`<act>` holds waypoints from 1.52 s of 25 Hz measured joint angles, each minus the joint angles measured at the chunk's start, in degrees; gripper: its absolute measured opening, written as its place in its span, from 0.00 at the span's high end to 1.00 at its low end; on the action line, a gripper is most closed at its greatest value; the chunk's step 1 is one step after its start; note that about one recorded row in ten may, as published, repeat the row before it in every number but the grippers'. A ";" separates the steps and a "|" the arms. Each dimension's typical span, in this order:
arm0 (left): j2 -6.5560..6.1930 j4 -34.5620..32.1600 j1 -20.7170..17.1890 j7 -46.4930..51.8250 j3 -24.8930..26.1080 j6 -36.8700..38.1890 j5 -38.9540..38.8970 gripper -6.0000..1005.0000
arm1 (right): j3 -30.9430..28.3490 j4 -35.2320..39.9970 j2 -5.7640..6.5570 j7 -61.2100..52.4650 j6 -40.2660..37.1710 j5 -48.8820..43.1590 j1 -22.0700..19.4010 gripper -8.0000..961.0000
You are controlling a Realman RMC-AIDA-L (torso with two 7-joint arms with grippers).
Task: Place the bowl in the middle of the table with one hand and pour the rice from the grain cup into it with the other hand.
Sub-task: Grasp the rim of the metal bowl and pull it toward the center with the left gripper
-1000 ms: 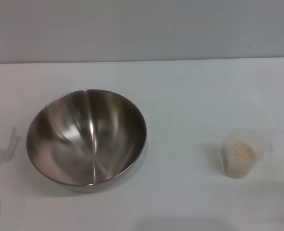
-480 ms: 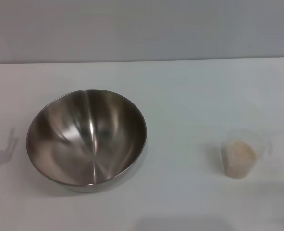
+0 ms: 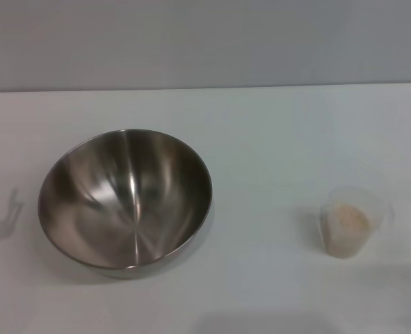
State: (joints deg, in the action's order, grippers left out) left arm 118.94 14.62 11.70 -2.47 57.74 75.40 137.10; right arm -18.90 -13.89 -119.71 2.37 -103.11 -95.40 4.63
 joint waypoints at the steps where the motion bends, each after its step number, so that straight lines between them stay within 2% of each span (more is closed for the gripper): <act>1: 0.00 0.00 0.00 0.00 0.00 0.00 0.00 0.17 | 0.00 0.00 0.00 0.00 -0.01 0.03 -0.01 0.23; 8: 0.00 1.40 -0.79 -0.08 -0.01 0.56 0.01 0.17 | -0.24 -0.21 0.02 -0.43 3.07 0.17 -1.24 0.23; 12: -0.01 1.53 -0.88 -0.08 -0.21 0.49 0.01 0.17 | 2.01 -0.39 -0.02 -0.40 5.17 -0.05 -3.00 0.23; 18: 0.04 1.62 -0.60 -0.03 -0.77 0.44 0.35 0.17 | 2.91 -0.44 0.03 -0.43 3.23 0.14 -5.36 0.23; 24: 0.05 2.23 -0.97 0.15 -1.41 0.69 0.43 0.17 | 2.87 -0.42 0.04 -0.49 2.39 0.18 -5.61 0.23; 29: -0.84 7.29 -3.69 0.58 -6.08 5.19 1.90 0.17 | 2.52 -0.44 0.09 -0.54 1.92 0.22 -5.56 0.23; 32: -2.19 11.18 -3.90 0.13 -5.84 4.38 5.45 0.17 | 2.54 -0.47 0.12 -0.56 1.82 0.22 -5.14 0.23; 33: -3.72 14.93 -4.08 0.29 -5.77 1.02 6.20 0.17 | 2.57 -0.47 0.13 -0.57 1.77 0.22 -4.93 0.23; 34: -3.72 14.93 -4.08 0.29 -5.77 1.02 6.20 0.17 | 2.57 -0.47 0.13 -0.57 1.77 0.22 -4.93 0.23; 35: -5.19 18.89 -4.36 0.27 -5.56 -2.69 6.40 0.17 | 2.56 -0.47 0.13 -0.58 1.69 0.22 -4.88 0.23; 36: -5.19 18.89 -4.36 0.27 -5.56 -2.69 6.40 0.17 | 2.52 -0.46 0.13 -0.58 1.56 0.22 -4.88 0.23; 37: -6.93 25.17 -5.00 -0.89 -4.89 -9.39 6.79 0.17 | 2.48 -0.43 0.12 -0.58 1.41 0.23 -4.88 0.23; 38: -7.63 28.53 -5.48 -2.00 -4.11 -13.11 7.13 0.17 | 2.45 -0.41 0.12 -0.59 1.23 0.23 -4.88 0.23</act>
State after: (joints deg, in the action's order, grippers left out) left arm 111.31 43.15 6.22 -4.47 53.64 62.29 144.23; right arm -16.45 -14.29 -119.58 1.78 -101.88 -95.17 -0.25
